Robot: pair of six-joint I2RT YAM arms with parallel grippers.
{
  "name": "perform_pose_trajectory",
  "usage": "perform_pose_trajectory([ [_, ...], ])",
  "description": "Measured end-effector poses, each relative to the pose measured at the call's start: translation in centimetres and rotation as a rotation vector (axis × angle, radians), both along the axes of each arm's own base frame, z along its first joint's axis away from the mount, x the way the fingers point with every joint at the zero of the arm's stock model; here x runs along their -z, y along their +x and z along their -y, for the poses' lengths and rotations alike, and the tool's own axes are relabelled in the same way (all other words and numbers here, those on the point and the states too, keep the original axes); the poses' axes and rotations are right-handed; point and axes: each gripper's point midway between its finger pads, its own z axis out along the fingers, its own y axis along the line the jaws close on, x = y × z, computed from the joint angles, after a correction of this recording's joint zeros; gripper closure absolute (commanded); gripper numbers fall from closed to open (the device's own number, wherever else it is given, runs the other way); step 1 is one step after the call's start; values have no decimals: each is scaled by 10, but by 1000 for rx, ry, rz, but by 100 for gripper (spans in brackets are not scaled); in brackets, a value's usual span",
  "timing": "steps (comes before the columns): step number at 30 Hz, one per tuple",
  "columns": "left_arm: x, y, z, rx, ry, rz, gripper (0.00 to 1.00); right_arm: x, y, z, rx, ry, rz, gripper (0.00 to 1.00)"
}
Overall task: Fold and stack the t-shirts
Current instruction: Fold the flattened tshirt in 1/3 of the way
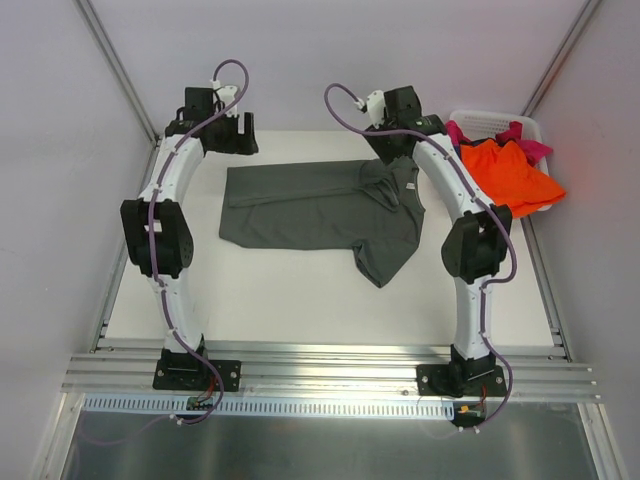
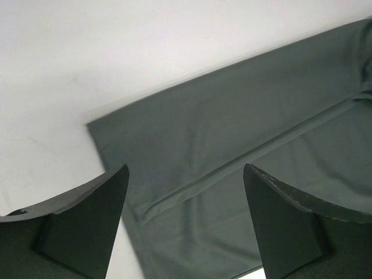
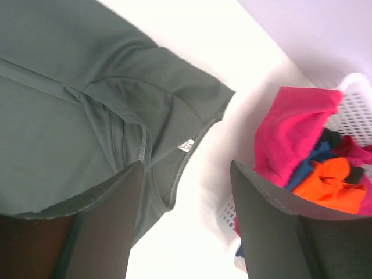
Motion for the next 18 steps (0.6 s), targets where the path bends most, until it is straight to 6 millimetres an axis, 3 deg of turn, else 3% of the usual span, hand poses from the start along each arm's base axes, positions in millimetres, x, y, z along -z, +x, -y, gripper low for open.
perform_pose_trajectory([
  [5, 11, 1, 26, 27, -121, -67, 34, 43, -1, -8, 19, 31, -102, 37],
  [8, 29, 0, 35, 35, -183, -133, 44, 72, -17, -22, 45, 143, -229, 38],
  [13, 63, -8, 48, 60, -249, -246, 57, 83, -39, -52, 64, 369, -390, 40],
  [18, 81, -10, 58, 86, -284, -302, 59, 93, -34, -61, 96, 487, -455, 41],
])
